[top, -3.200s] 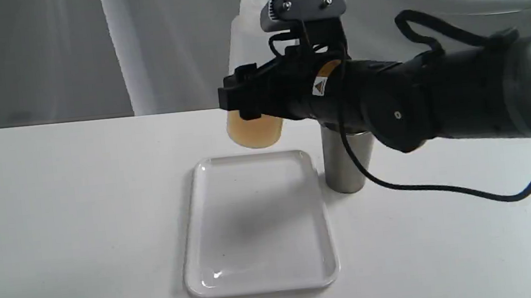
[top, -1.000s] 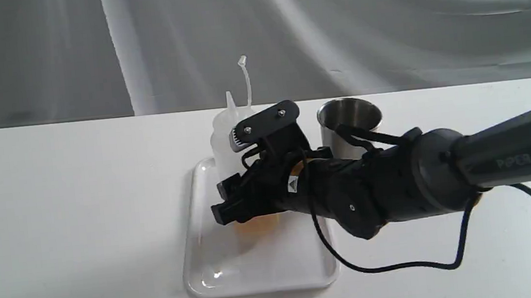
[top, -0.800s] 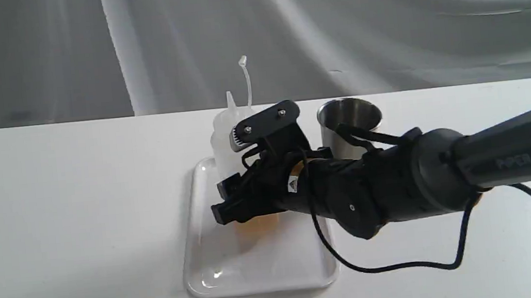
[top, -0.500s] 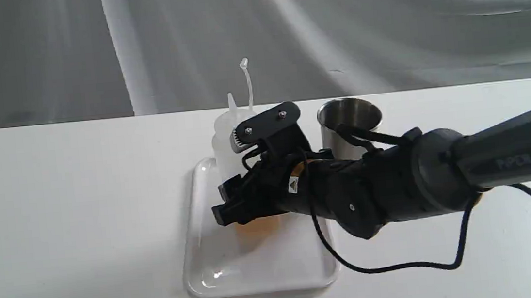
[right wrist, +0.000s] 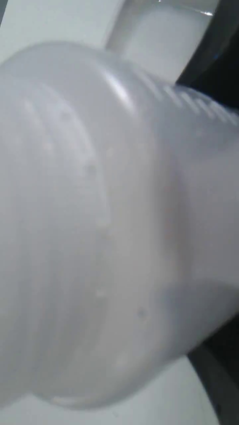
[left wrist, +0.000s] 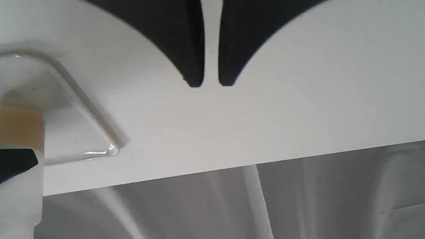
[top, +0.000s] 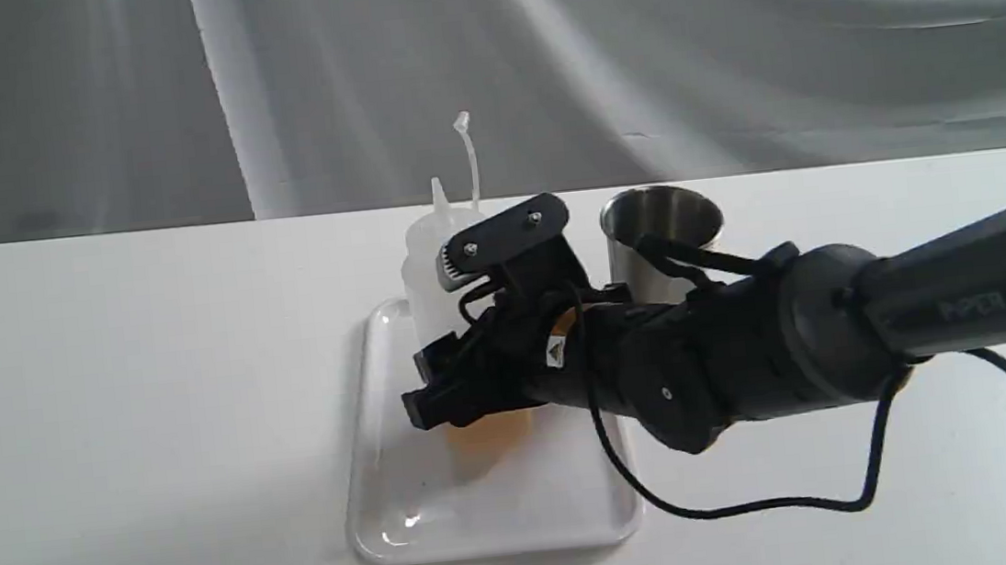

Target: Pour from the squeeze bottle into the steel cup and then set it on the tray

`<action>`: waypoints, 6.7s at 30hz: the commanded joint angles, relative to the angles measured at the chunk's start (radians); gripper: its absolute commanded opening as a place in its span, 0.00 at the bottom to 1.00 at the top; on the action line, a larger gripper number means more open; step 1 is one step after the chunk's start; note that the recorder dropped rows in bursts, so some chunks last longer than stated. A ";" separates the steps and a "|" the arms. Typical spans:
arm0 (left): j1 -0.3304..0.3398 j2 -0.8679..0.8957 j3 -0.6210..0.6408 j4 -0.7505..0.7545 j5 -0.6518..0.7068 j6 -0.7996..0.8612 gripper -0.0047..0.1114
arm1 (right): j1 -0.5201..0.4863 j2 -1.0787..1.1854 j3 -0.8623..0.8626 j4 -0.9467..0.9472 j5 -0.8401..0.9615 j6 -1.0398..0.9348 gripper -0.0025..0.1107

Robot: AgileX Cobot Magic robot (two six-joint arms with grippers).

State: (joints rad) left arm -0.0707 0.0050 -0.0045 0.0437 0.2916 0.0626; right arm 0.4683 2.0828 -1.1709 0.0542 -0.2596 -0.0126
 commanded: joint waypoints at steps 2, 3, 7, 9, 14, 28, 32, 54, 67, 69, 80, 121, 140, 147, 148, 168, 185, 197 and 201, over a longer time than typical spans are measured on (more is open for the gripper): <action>-0.003 -0.005 0.004 0.001 -0.007 -0.002 0.11 | 0.000 0.004 -0.005 0.006 -0.015 -0.009 0.32; -0.003 -0.005 0.004 0.001 -0.007 -0.002 0.11 | 0.000 0.004 -0.005 0.006 -0.015 -0.009 0.32; -0.003 -0.005 0.004 0.001 -0.007 -0.002 0.11 | 0.000 0.004 -0.005 0.006 -0.015 -0.009 0.32; -0.003 -0.005 0.004 0.001 -0.007 -0.002 0.11 | 0.000 0.004 -0.005 0.006 -0.012 -0.009 0.32; -0.003 -0.005 0.004 0.001 -0.007 -0.002 0.11 | 0.000 0.004 -0.005 0.006 -0.012 -0.009 0.32; -0.003 -0.005 0.004 0.001 -0.007 -0.002 0.11 | 0.000 0.004 -0.005 0.006 -0.013 -0.025 0.68; -0.003 -0.005 0.004 0.001 -0.007 -0.002 0.11 | 0.000 0.004 -0.005 0.006 -0.013 -0.025 0.81; -0.003 -0.005 0.004 0.001 -0.007 -0.002 0.11 | 0.000 -0.265 0.304 0.006 -0.168 -0.028 0.82; -0.003 -0.005 0.004 0.001 -0.007 -0.002 0.11 | 0.000 -0.648 0.658 -0.019 -0.266 0.025 0.82; -0.003 -0.005 0.004 0.001 -0.007 -0.002 0.11 | 0.000 -0.715 0.719 -0.028 -0.315 0.054 0.82; -0.003 -0.005 0.004 0.001 -0.007 -0.002 0.11 | 0.000 -1.091 0.941 -0.028 -0.332 0.107 0.38; -0.003 -0.005 0.004 0.001 -0.007 -0.002 0.11 | -0.415 -1.671 1.084 -0.195 -0.086 0.121 0.02; -0.003 -0.005 0.004 0.001 -0.007 -0.002 0.11 | -0.617 -1.848 1.127 -0.227 -0.010 0.129 0.02; -0.003 -0.005 0.004 0.001 -0.007 -0.002 0.11 | -0.617 -1.959 1.171 -0.227 0.130 0.125 0.02; -0.003 -0.005 0.004 0.001 -0.007 -0.002 0.11 | -0.617 -1.978 1.171 -0.227 0.190 0.136 0.02; -0.003 -0.005 0.004 0.001 -0.007 -0.002 0.11 | -0.617 -2.083 1.171 -0.204 0.568 0.147 0.02; -0.003 -0.005 0.004 0.001 -0.007 -0.002 0.11 | -0.617 -2.083 1.171 -0.193 0.591 0.147 0.02; -0.003 -0.005 0.004 0.001 -0.007 -0.002 0.11 | -0.617 -2.083 1.171 -0.193 0.591 0.147 0.02; -0.003 -0.005 0.004 0.001 -0.007 -0.002 0.11 | -0.617 -2.083 1.171 -0.193 0.591 0.147 0.02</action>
State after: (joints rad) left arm -0.0707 0.0050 -0.0045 0.0437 0.2916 0.0626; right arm -0.1409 0.0058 -0.0039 -0.1436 0.3277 0.1303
